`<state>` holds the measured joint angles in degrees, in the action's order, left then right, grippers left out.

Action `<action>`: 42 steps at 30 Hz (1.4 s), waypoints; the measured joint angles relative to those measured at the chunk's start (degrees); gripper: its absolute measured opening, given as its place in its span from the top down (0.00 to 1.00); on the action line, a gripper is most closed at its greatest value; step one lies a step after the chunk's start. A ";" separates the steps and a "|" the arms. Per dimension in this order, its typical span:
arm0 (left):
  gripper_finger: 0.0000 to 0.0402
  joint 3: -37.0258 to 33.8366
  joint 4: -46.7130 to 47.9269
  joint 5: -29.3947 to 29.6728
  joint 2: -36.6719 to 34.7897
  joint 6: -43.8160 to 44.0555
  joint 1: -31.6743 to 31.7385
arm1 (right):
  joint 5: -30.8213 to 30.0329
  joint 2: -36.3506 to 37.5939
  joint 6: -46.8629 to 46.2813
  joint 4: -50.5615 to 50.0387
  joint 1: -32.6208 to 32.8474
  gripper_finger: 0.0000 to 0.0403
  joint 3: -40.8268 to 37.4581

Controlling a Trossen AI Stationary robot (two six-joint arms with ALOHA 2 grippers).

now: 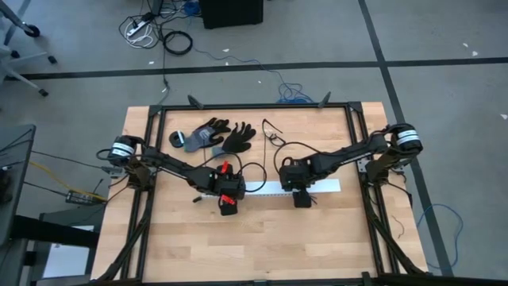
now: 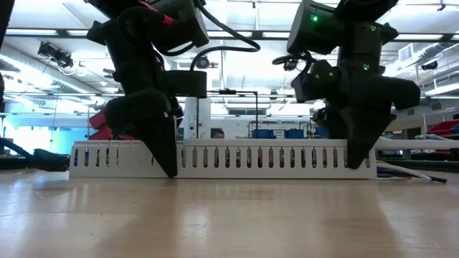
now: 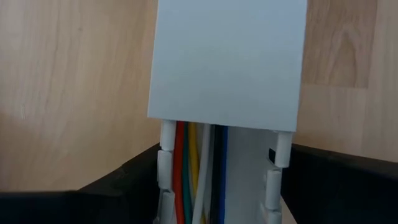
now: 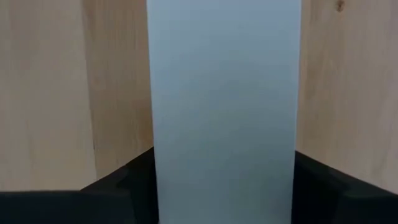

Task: Ziptie cables
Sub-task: Close the white cable duct

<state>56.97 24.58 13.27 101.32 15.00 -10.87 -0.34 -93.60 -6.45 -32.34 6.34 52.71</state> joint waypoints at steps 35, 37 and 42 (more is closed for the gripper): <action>0.37 0.00 -0.76 -0.02 0.09 -0.85 -0.02 | 4.91 0.13 -2.01 0.41 -1.52 0.42 3.48; 0.37 0.00 -0.79 0.00 0.09 -1.00 0.00 | 5.10 0.13 -2.10 0.65 -1.75 0.42 3.48; 0.37 -0.09 -0.60 0.16 0.09 -1.14 0.00 | 5.25 -0.40 -1.63 2.18 -2.03 0.39 3.43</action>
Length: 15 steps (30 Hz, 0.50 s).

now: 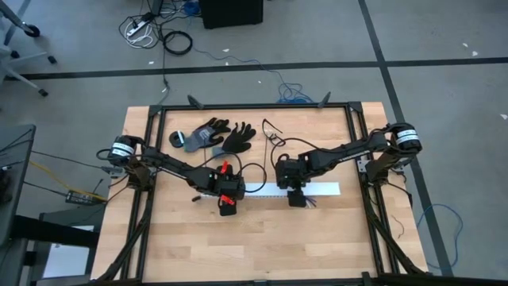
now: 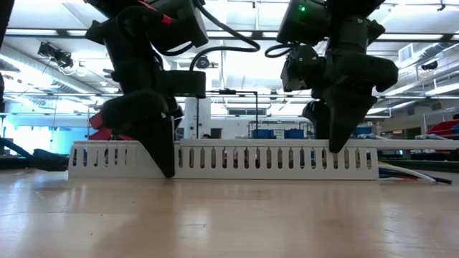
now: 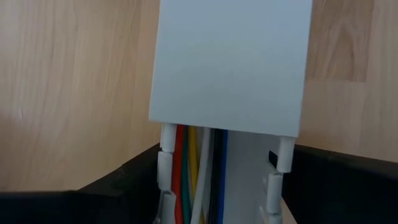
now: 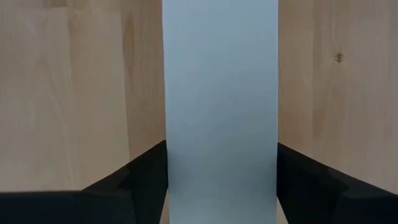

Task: Ziptie cables
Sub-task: Close the white cable duct

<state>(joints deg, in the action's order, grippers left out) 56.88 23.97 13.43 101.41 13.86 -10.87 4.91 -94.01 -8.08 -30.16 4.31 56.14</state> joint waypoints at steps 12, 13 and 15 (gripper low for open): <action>0.37 -0.02 0.24 -0.07 0.00 -0.15 0.02 | 1.41 -5.22 2.48 5.25 -1.37 0.39 1.04; 0.37 -0.02 0.55 -0.09 -0.01 -0.13 0.02 | 0.99 -5.32 2.97 4.94 -1.35 0.38 1.61; 0.37 -0.04 0.69 -0.15 -0.02 -0.06 0.02 | 0.08 -5.28 3.58 3.41 -1.37 0.38 2.85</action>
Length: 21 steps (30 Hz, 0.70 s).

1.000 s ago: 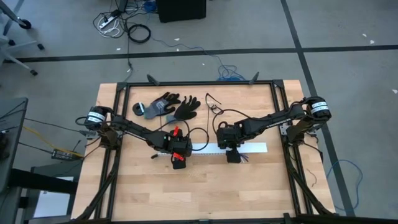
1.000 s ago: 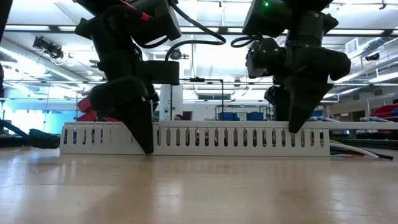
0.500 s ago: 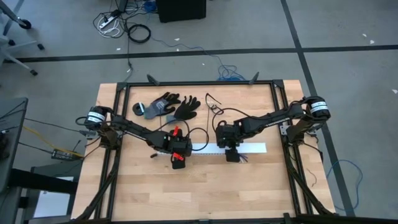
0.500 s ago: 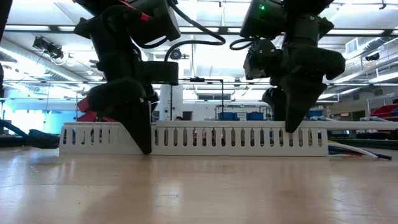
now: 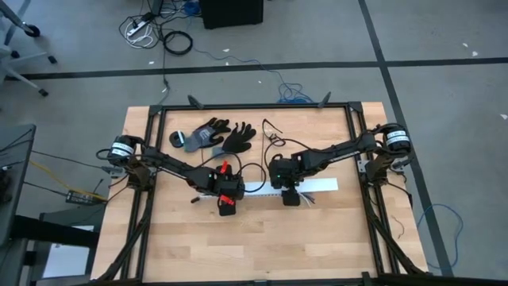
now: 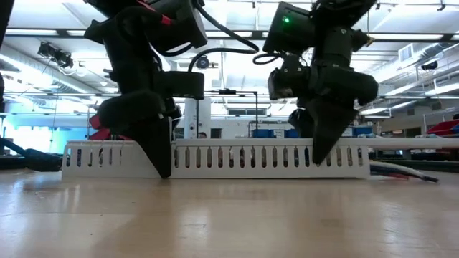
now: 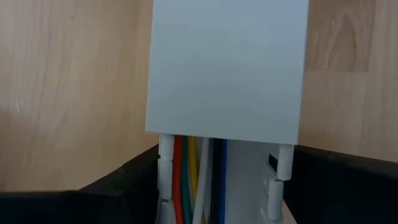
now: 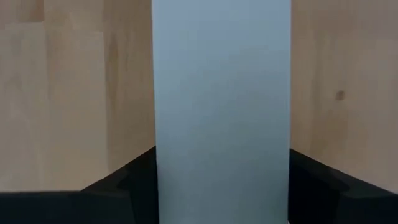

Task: Ziptie cables
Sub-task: Close the white cable duct

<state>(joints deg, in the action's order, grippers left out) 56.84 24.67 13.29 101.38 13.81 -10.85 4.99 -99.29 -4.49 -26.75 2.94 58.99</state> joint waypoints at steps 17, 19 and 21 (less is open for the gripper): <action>0.37 0.26 2.45 0.56 -0.06 4.05 0.47 | -13.67 0.76 -1.13 -15.68 1.46 0.33 12.32; 0.37 0.32 4.03 0.55 -0.12 5.11 0.46 | -16.39 2.02 -2.60 -19.74 1.44 0.34 12.62; 0.37 0.35 5.16 0.57 -0.16 6.21 0.46 | -18.38 3.42 -4.94 -24.76 1.38 0.37 12.62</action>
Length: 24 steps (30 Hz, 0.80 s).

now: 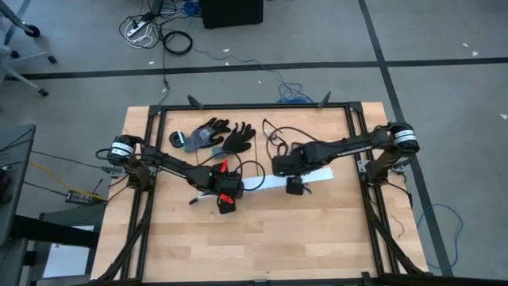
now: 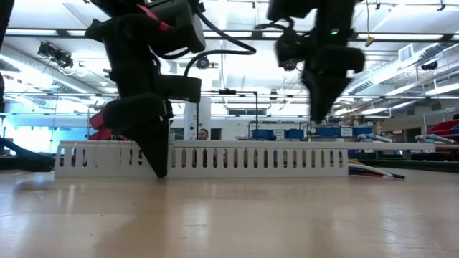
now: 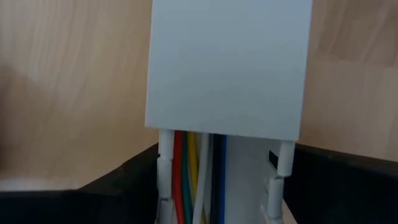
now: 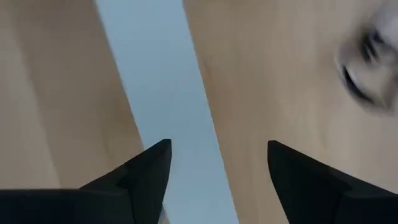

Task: Ziptie cables
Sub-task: Close the white cable duct

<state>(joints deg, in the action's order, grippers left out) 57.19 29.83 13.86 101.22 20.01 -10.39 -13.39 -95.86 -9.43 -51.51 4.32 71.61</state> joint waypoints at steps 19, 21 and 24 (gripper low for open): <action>0.37 -1.07 1.12 0.34 -0.01 4.15 -0.24 | -8.42 22.10 -37.14 -16.95 -4.68 0.99 -21.86; 0.37 -1.11 1.15 0.32 -0.01 4.47 -0.24 | -7.75 21.82 -40.13 -18.66 -5.23 1.00 -23.86; 0.37 -1.13 1.18 0.32 0.03 4.52 -0.26 | -5.82 21.45 -41.23 -19.08 -5.66 1.00 -25.36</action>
<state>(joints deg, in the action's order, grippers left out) 56.06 31.01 14.17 101.25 24.53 -10.66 -19.21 -74.41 -50.66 -70.59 -1.34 46.26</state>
